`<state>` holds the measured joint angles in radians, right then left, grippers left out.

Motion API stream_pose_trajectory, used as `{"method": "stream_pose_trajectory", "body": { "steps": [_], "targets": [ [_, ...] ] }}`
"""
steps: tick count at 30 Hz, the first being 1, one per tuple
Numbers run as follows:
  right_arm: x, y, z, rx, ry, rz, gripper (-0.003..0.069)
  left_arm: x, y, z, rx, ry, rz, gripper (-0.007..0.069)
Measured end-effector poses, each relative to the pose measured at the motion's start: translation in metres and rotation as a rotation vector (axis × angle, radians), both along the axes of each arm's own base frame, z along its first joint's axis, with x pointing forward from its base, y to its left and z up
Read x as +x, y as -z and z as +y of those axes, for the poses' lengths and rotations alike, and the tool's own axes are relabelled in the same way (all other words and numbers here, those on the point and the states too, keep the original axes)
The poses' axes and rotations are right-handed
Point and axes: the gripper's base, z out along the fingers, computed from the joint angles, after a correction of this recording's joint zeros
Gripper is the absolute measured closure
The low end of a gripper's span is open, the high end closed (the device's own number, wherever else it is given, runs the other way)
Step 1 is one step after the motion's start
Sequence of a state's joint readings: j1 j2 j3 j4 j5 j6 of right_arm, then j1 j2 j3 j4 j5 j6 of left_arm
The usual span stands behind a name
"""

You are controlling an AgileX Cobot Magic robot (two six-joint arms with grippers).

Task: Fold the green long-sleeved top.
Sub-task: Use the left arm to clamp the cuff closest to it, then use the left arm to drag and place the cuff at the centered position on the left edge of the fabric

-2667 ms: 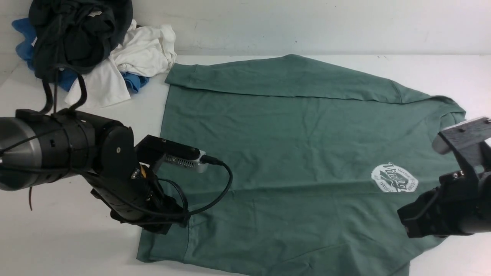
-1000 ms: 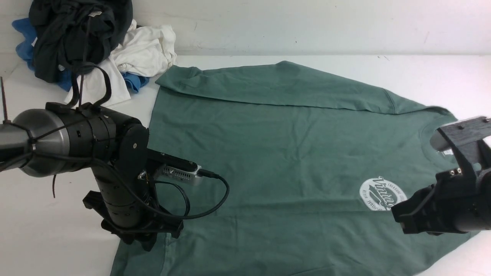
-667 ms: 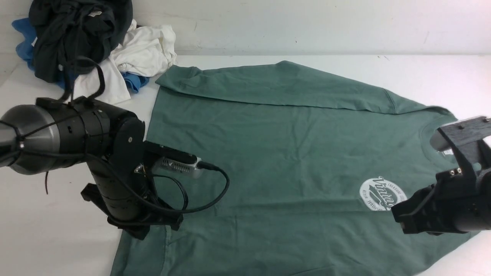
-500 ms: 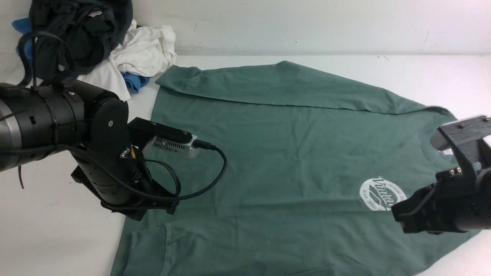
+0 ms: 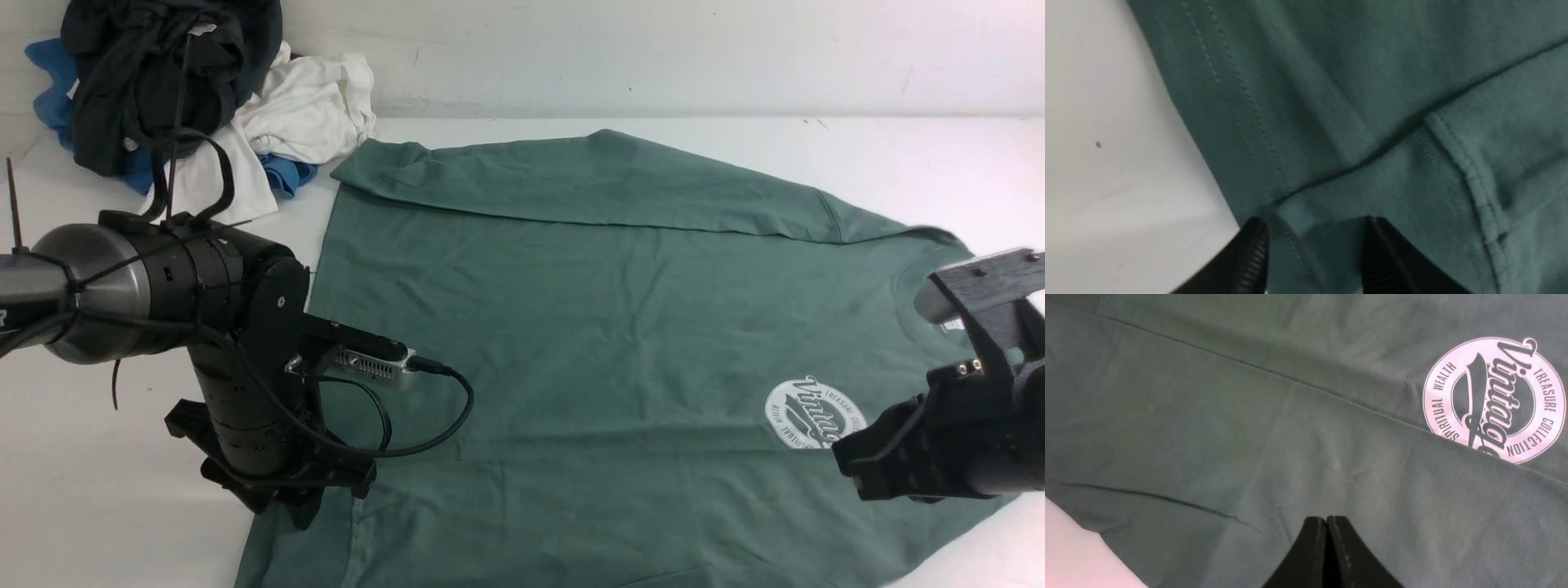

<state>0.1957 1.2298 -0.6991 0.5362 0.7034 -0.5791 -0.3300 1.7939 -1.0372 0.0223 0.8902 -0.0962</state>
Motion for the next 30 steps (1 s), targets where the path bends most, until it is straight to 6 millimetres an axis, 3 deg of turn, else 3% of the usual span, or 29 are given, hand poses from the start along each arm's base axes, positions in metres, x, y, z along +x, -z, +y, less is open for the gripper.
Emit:
{"method": "stream_pose_trajectory", "body": {
  "steps": [2,6,11,15,18,23,28,30],
  "targets": [
    [0.0,0.0,0.0,0.0,0.0,0.0,0.0673,0.001,0.001,0.002,-0.012,-0.016,0.0,0.0315],
    [0.0,0.0,0.0,0.0,0.0,0.0,0.0673,0.002,0.002,0.001,-0.047,-0.006,0.005,0.0385],
    [0.0,0.0,0.0,0.0,0.0,0.0,0.0673,0.004,0.002,-0.002,-0.083,-0.005,-0.014,0.0585],
    [0.0,0.0,0.0,0.0,0.0,0.0,0.0673,0.003,-0.003,-0.002,-0.092,-0.008,-0.024,0.0622],
    [0.0,0.0,0.0,0.0,0.0,0.0,0.0673,0.0,-0.017,-0.002,-0.108,-0.013,-0.032,0.0622],
    [0.001,0.0,0.0,0.0,0.004,-0.008,0.0673,-0.002,-0.096,-0.003,-0.188,0.013,-0.237,0.0622],
    [0.001,-0.001,0.0,-0.001,0.008,-0.016,0.0673,0.014,-0.166,-0.002,-0.189,0.082,-0.524,0.0622],
    [0.002,-0.001,0.0,-0.001,0.01,-0.019,0.0673,0.023,-0.178,0.001,-0.163,0.091,-0.593,0.0622]
  ]
}}
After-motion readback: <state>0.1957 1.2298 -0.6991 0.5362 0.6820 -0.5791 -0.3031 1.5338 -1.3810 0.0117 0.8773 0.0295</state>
